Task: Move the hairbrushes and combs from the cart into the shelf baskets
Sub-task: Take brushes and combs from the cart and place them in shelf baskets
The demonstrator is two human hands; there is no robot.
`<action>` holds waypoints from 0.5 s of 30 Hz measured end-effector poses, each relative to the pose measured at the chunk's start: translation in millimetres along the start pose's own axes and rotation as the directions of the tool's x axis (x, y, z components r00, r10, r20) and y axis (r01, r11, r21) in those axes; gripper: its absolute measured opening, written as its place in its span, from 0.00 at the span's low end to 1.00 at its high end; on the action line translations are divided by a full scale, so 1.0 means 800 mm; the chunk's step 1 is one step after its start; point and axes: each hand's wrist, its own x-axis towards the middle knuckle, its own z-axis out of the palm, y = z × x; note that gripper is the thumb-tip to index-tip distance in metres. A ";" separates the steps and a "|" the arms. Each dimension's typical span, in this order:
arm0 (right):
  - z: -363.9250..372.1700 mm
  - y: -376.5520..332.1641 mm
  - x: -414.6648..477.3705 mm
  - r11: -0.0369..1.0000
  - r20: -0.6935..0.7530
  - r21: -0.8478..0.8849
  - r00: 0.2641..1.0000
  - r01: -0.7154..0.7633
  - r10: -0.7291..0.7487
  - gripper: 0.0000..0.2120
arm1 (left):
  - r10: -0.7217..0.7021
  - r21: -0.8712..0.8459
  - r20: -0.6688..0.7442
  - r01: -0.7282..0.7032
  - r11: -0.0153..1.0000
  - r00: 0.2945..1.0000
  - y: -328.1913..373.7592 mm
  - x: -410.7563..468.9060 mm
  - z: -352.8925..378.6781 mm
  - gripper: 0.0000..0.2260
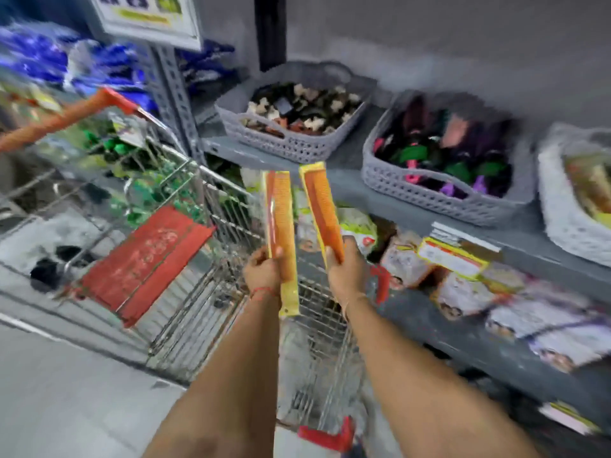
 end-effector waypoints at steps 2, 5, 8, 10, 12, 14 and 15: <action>-0.046 -0.030 0.012 0.998 -0.126 0.006 0.990 0.060 -0.059 0.10 | 0.124 -0.077 -0.054 -0.128 0.989 0.991 0.035 -0.022 0.036 0.13; -0.119 -0.073 0.030 0.991 -0.309 0.053 0.946 0.120 -0.098 0.17 | 0.268 -0.051 -0.056 -0.271 0.961 0.962 0.080 -0.054 0.092 0.10; -0.194 -0.098 0.046 0.985 -0.449 0.044 0.884 0.165 -0.128 0.13 | 0.352 0.024 0.140 -0.359 0.933 0.925 0.117 -0.092 0.156 0.11; -0.241 -0.100 0.057 0.990 -0.499 0.006 0.859 0.139 -0.117 0.09 | 0.394 0.091 0.259 -0.428 0.899 0.882 0.133 -0.121 0.195 0.15; -0.288 -0.095 0.067 0.996 -0.527 -0.011 0.846 0.087 -0.079 0.07 | 0.427 0.128 0.352 -0.495 0.859 0.833 0.143 -0.150 0.231 0.17; -0.333 -0.084 0.072 0.998 -0.557 -0.061 0.828 0.033 -0.061 0.05 | 0.430 0.139 0.455 -0.539 0.831 0.780 0.149 -0.175 0.264 0.12; -0.357 -0.076 0.074 0.997 -0.573 -0.080 0.818 0.009 -0.054 0.06 | 0.416 0.135 0.506 -0.546 0.827 0.755 0.150 -0.187 0.282 0.10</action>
